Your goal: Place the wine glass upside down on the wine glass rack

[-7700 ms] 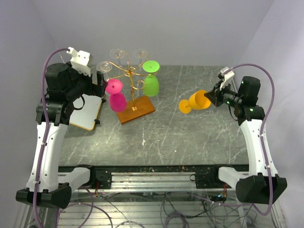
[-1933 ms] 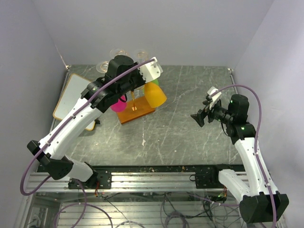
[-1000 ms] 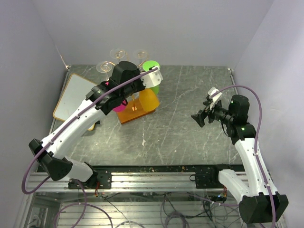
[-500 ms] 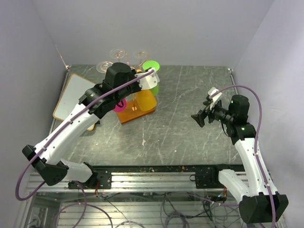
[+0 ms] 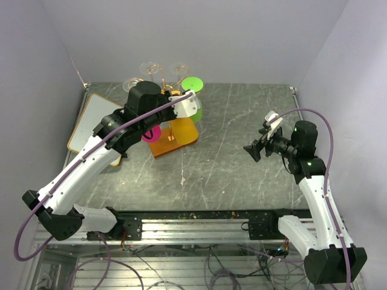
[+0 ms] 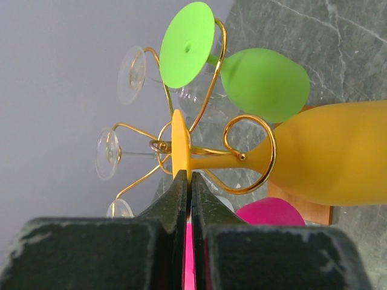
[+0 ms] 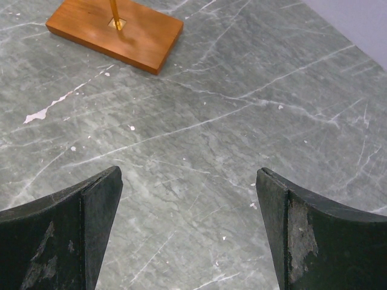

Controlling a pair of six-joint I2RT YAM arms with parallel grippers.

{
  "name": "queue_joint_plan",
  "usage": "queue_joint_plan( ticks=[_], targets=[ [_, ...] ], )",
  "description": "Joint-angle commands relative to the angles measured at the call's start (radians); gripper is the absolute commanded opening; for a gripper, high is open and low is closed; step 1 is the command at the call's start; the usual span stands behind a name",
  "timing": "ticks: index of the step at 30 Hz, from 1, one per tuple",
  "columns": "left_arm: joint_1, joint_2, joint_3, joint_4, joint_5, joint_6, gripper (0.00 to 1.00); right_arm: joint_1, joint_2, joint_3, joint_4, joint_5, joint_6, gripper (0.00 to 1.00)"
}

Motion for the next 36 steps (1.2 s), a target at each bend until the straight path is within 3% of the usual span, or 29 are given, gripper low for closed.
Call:
queue_joint_plan(
  ticks=[1, 16, 36],
  targets=[
    [-0.003, -0.02, 0.017, -0.006, 0.045, 0.013, 0.07, -0.008, 0.001, -0.012, 0.005, -0.008, -0.009, 0.92],
    [-0.003, -0.032, 0.022, -0.048, 0.157, 0.067, 0.07, -0.014, 0.001, -0.014, 0.007, -0.01, -0.01, 0.92],
    [-0.009, 0.009, 0.054, -0.04, 0.204, 0.067, 0.07, -0.019, -0.002, -0.019, 0.009, -0.008, -0.014, 0.92]
  ],
)
